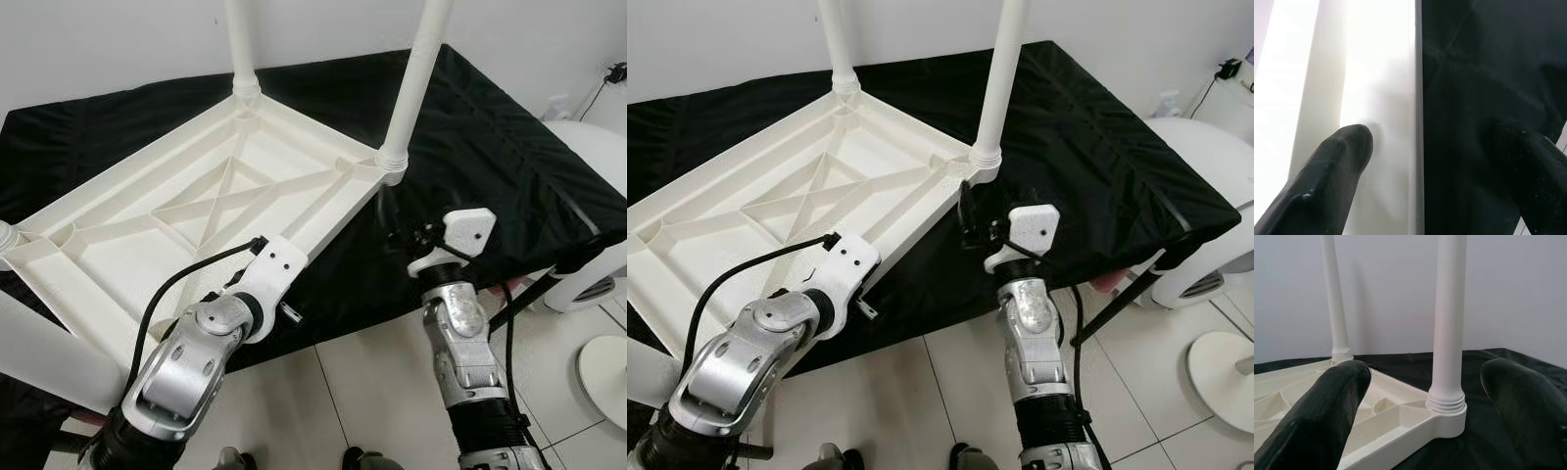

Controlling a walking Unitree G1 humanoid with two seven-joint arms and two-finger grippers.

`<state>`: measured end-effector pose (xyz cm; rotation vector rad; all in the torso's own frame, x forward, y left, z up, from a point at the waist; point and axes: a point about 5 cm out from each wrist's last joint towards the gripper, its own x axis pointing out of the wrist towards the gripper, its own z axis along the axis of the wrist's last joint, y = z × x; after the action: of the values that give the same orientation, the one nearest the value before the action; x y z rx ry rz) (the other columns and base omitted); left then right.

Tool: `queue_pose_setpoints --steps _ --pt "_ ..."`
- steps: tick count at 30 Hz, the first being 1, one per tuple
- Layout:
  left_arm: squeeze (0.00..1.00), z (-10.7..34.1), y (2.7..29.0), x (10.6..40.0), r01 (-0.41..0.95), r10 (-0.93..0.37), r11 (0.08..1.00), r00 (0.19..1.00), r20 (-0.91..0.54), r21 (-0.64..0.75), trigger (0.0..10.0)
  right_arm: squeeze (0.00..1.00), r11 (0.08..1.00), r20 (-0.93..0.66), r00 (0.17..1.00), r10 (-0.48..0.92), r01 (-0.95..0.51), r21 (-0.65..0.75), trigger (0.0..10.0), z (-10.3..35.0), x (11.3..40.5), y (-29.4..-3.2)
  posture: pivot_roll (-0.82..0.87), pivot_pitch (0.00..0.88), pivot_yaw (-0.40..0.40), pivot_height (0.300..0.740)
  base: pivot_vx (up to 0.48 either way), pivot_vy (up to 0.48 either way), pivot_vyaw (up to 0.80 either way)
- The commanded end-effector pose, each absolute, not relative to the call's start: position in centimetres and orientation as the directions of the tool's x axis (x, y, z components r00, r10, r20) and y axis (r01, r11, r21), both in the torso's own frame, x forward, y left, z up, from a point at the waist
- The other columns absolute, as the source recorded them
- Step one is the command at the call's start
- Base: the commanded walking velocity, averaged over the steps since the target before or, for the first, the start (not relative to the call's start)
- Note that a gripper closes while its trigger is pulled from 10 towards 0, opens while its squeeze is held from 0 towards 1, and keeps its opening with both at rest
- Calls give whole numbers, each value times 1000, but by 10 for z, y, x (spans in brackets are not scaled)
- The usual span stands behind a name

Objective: Building children table

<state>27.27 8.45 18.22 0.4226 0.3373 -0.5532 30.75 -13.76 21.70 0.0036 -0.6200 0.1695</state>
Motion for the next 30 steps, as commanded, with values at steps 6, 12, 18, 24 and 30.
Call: queue_pose_setpoints --steps 6,12,18,24,30 --pt "0 180 86 278 480 -338 816 849 -407 322 6118 0 983 546 820 172 -177 -45 10000 214 299 -136 -39 132 16 740 0 0 0" --pt "0 177 82 279 465 -332 834 853 -403 297 0 0 981 525 830 187 -190 -49 10000 216 295 -133 -40 137 9 740 0 0 0" --pt "0 180 79 282 455 -330 843 859 -392 288 0 0 981 504 843 190 -187 -57 10000 216 292 -134 -45 158 9 740 0 0 0" --pt "0 181 78 283 451 -328 842 863 -385 295 0 0 982 497 848 186 -182 -56 10000 216 291 -134 -50 165 11 740 0 0 0" --pt "0 191 61 301 421 -325 863 886 -332 280 0 0 982 482 857 182 -184 -44 10000 216 284 -130 -52 206 23 740 0 0 0"
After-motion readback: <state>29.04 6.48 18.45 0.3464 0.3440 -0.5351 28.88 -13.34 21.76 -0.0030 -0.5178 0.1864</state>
